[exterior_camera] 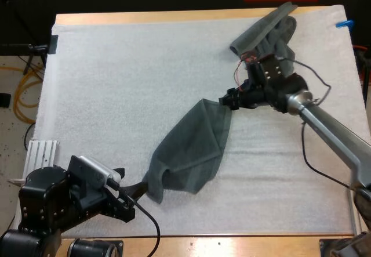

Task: Pick towel from pile fold and stack

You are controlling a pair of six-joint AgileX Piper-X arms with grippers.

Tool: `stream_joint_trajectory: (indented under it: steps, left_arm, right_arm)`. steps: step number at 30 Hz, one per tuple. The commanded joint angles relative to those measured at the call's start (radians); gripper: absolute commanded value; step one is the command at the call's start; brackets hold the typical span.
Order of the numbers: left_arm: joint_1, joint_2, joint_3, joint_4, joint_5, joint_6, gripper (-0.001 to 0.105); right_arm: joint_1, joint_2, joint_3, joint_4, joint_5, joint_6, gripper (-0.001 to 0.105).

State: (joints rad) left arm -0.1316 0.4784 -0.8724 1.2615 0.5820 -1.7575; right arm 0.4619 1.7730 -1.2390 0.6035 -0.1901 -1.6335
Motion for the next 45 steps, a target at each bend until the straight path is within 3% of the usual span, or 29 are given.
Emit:
stream_joint_trajectory:
  steps: [1,13,21,28,31,33,36,41,45]
  left_arm:
    - [-0.005,-0.002,-0.004,-0.001,0.02,0.004,0.064]
    - [-0.005,-0.002,-0.004,0.0,0.029,0.004,0.064]
    - [-0.005,-0.002,-0.004,-0.004,0.029,0.004,0.064]
    - [-0.005,-0.002,-0.004,-0.01,0.029,0.004,0.064]
    - [-0.005,-0.002,-0.004,-0.01,0.029,0.004,0.064]
    - [-0.005,-0.002,-0.004,-0.01,0.029,0.004,0.064]
    - [-0.005,-0.002,-0.004,-0.01,0.029,0.004,0.064]
    - [-0.005,-0.002,-0.004,-0.01,0.029,0.004,0.064]
    - [-0.005,-0.002,-0.004,-0.01,0.029,0.008,0.064]
  right_arm:
    - [-0.008,0.019,-0.006,-0.018,-0.016,0.004,0.056]
    - [-0.02,0.159,-0.035,-0.103,-0.045,0.039,0.055]
    - [-0.02,0.232,-0.117,-0.023,-0.105,0.09,0.055]
    - [-0.02,0.254,-0.132,0.06,-0.111,0.06,0.054]
    - [-0.02,0.254,-0.132,0.069,-0.122,0.059,0.038]
    - [-0.02,0.258,-0.132,0.071,-0.122,0.059,0.019]
    - [-0.02,0.268,-0.132,0.067,-0.117,0.061,0.001]
    - [-0.02,0.252,-0.132,0.09,-0.076,0.057,0.0]
    - [-0.02,0.17,-0.132,0.181,0.029,-0.045,0.0]
